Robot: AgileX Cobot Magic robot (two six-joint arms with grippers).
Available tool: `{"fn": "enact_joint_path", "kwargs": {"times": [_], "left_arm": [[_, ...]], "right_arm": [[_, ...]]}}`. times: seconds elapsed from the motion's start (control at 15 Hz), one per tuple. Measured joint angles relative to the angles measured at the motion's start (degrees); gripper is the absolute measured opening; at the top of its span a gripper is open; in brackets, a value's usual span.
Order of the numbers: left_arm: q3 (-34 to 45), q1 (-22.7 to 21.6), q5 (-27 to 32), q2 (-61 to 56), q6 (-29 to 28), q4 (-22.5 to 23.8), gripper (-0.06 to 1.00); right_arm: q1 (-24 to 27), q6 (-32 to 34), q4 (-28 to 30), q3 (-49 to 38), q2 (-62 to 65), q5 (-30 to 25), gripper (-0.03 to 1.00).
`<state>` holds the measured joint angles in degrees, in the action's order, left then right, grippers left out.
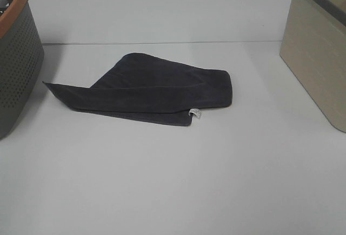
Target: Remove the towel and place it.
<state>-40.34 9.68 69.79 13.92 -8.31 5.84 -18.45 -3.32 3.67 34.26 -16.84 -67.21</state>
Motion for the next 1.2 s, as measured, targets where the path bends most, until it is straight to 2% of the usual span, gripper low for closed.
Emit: {"fn": "enact_joint_path", "kwargs": {"times": [0.27, 0.47, 0.6, 0.8, 1.07, 1.2], "left_arm": [[6.30, 0.00, 0.00, -13.41, 0.00, -0.29, 0.76], [8.19, 0.00, -0.74, -14.21, 1.60, -1.60, 0.76], [8.42, 0.00, -5.79, -14.21, 3.67, -2.01, 0.76], [9.68, 0.00, -9.45, -14.21, 4.24, -4.41, 0.76], [11.06, 0.00, -9.57, -14.21, 5.84, -5.50, 0.76], [11.06, 0.00, -9.57, -14.21, 9.40, -5.56, 0.76]], "right_arm": [[0.00, -1.32, -3.32, -3.15, 9.51, 1.43, 0.76], [0.00, -1.72, -3.95, -3.27, 15.58, 2.12, 0.76], [0.00, -1.72, -4.41, -3.67, 17.07, 4.24, 0.76], [0.00, -1.72, -6.19, -5.27, 17.07, 6.02, 0.76], [0.00, -1.78, -6.36, -5.56, 17.07, 6.36, 0.76], [0.00, -1.95, -5.84, -5.61, 17.07, 6.42, 0.76]]}}
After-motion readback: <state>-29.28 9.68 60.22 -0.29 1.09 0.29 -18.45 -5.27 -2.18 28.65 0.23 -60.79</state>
